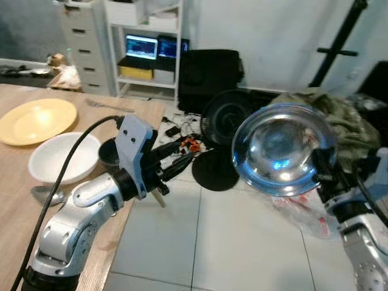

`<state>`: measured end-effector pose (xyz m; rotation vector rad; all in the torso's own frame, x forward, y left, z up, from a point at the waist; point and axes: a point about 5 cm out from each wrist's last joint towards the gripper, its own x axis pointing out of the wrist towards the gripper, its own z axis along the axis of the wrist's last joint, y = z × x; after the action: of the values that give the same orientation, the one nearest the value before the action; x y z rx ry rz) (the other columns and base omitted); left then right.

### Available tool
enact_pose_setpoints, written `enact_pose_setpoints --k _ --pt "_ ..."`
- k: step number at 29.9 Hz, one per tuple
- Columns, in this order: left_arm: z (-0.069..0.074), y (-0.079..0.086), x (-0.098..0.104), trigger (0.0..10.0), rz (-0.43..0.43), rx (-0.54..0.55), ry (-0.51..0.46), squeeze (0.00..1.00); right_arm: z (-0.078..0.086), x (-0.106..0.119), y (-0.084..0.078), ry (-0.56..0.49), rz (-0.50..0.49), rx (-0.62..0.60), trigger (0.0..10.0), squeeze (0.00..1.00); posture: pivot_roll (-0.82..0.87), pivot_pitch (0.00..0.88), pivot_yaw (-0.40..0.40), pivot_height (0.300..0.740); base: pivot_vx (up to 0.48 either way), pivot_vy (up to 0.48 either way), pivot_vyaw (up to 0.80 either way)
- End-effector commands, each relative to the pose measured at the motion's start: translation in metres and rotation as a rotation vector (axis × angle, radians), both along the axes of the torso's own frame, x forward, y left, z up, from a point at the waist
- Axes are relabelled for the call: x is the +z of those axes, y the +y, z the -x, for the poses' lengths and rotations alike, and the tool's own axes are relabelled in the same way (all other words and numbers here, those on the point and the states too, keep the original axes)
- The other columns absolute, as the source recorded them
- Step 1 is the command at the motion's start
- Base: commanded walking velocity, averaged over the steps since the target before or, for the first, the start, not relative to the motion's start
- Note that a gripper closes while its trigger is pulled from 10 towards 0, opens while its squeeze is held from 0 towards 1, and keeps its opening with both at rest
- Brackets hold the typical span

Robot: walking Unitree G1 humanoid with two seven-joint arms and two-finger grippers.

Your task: Setting the table

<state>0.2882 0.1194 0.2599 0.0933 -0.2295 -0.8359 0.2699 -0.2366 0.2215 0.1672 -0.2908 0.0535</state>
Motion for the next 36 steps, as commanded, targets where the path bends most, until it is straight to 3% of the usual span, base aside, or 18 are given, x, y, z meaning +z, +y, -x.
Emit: enact_pose_setpoints --k 1,8,15,21,27,36 --pt "0.001 -0.003 -0.003 10.0 -0.003 -0.03 0.01 0.0 0.005 -0.006 -0.008 0.026 0.008 -0.009 10.0 0.0 0.03 0.142 0.063 0.74 0.0 0.0 -0.78" --pt "0.0 -0.008 -0.009 10.0 0.002 -0.061 0.041 0.0 0.011 -0.024 -0.013 0.084 -0.004 0.001 10.0 0.0 0.02 0.135 0.07 0.74 0.0 0.0 -0.78" --pt "-0.001 -0.012 -0.014 10.0 0.015 -0.106 0.082 0.0 0.014 -0.027 -0.014 0.073 -0.084 0.042 10.0 0.0 0.01 0.132 0.073 0.74 0.0 0.0 -0.78" --pt "-0.003 -0.015 -0.015 10.0 0.006 -0.112 0.079 0.0 0.014 -0.029 -0.019 0.078 -0.081 0.004 10.0 0.0 0.01 0.133 0.075 0.74 0.0 0.0 -0.78" --pt "-0.008 -0.018 -0.019 10.0 -0.021 -0.093 0.075 0.0 0.014 -0.032 -0.021 0.086 -0.082 -0.023 10.0 0.0 0.01 0.136 0.076 0.74 0.0 0.0 -0.78" --pt "-0.013 -0.012 -0.02 10.0 0.014 -0.026 0.092 0.0 0.014 -0.036 -0.018 0.099 -0.092 -0.024 10.0 0.0 0.01 0.136 0.076 0.74 0.0 0.0 -0.78"
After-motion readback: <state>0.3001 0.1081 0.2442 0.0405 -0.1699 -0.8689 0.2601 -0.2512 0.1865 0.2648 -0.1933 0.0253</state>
